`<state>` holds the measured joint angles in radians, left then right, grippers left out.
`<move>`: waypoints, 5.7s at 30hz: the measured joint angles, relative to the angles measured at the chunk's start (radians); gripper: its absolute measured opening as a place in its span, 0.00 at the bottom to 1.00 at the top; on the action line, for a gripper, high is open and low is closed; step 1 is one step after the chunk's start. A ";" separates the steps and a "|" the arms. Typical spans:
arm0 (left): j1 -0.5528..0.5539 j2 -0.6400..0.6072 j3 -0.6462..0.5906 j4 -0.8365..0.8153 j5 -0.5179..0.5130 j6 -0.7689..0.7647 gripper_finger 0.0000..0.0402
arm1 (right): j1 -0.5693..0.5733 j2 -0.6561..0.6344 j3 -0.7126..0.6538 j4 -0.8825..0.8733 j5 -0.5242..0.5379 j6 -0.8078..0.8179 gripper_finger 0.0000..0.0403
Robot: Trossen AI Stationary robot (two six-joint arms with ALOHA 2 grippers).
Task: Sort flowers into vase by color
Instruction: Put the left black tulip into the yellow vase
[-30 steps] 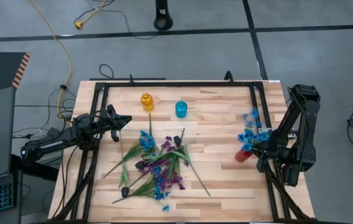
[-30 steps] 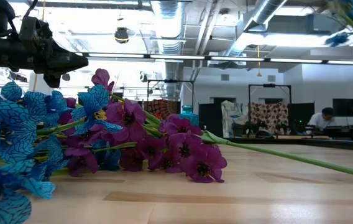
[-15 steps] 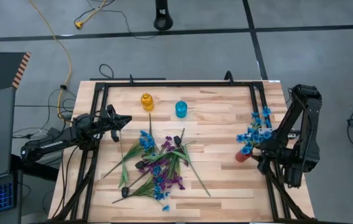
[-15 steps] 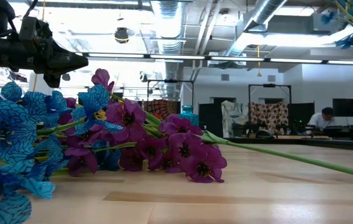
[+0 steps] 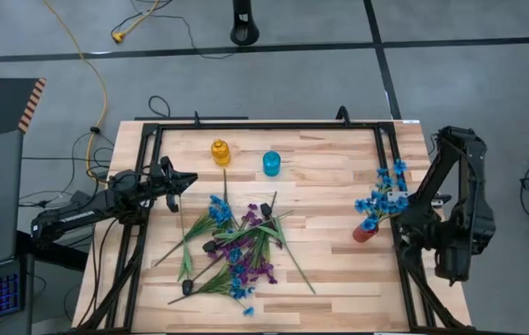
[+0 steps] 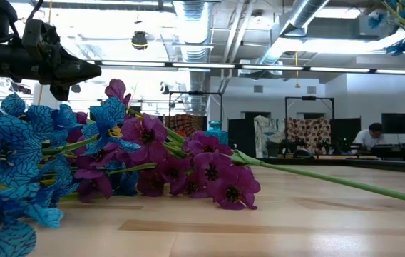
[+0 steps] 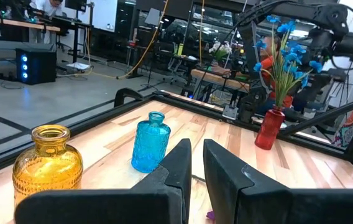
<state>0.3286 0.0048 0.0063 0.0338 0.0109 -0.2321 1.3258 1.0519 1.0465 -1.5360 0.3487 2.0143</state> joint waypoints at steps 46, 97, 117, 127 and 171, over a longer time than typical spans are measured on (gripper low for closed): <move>0.000 0.000 0.000 0.000 0.000 0.017 0.07 | -0.656 -0.069 0.718 0.033 0.592 -1.333 0.66; 0.000 0.000 0.000 0.001 0.004 0.014 0.07 | -2.138 -0.030 0.003 0.947 -0.768 -2.147 0.66; 0.000 0.000 0.006 0.087 0.003 -0.298 0.07 | -2.197 -0.032 -0.370 1.192 -0.832 -2.123 0.66; -0.001 0.002 0.027 0.141 0.067 -0.325 0.07 | -2.197 -0.032 -0.390 1.195 -0.830 -2.117 0.66; -0.135 0.535 0.515 -0.518 0.344 0.265 0.47 | -2.197 -0.032 -0.390 1.193 -0.822 -2.066 0.66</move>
<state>0.1941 0.5397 0.5218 -0.4847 0.3553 0.0332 -0.8707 1.0199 0.6563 -0.3430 -0.4728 -0.0521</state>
